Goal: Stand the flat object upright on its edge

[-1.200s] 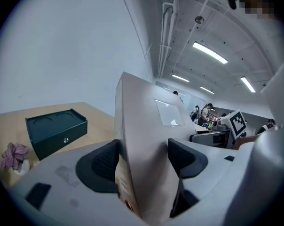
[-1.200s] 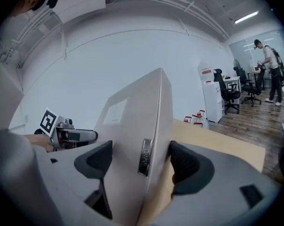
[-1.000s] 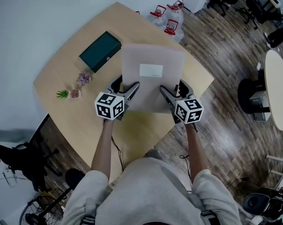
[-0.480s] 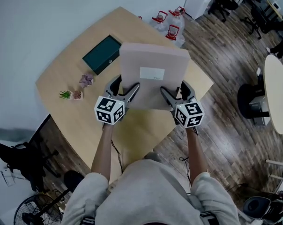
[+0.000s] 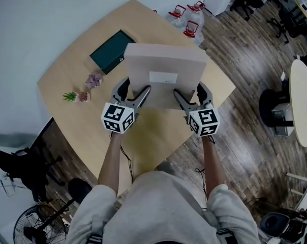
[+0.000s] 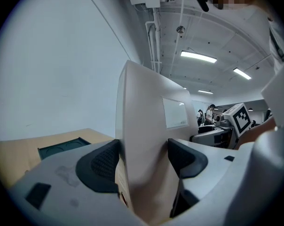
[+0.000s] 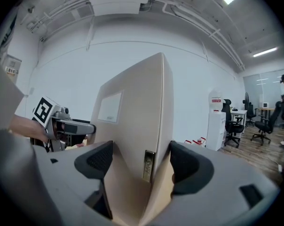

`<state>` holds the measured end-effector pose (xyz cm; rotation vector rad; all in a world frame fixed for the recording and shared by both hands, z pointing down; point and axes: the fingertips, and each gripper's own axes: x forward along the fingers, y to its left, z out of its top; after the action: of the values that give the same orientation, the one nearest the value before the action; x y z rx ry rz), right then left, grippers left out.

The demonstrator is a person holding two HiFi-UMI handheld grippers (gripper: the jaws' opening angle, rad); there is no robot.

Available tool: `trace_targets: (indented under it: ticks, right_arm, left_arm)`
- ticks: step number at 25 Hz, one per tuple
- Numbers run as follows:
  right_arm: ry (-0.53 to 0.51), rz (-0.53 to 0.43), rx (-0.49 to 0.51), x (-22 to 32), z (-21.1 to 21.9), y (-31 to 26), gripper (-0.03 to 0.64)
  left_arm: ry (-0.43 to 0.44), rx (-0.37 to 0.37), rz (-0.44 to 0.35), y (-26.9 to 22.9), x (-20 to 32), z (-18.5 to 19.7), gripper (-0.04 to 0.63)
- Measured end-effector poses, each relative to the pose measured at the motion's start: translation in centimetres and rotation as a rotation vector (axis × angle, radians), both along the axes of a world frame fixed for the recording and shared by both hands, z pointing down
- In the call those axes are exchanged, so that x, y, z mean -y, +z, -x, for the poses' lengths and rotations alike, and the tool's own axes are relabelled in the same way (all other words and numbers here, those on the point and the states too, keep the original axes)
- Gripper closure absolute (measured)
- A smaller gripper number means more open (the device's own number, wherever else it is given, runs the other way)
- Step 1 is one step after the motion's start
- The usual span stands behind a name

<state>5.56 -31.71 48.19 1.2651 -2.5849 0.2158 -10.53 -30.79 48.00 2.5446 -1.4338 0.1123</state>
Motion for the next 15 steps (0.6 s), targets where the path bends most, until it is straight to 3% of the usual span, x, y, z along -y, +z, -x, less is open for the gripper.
trace_targets:
  ticks: [15]
  right_arm:
    - [-0.005, 0.022, -0.043, 1.6, 1.0, 4.0, 0.235]
  left_arm:
    - [-0.027, 0.007, 0.009, 3.4, 1.2, 1.0, 0.285]
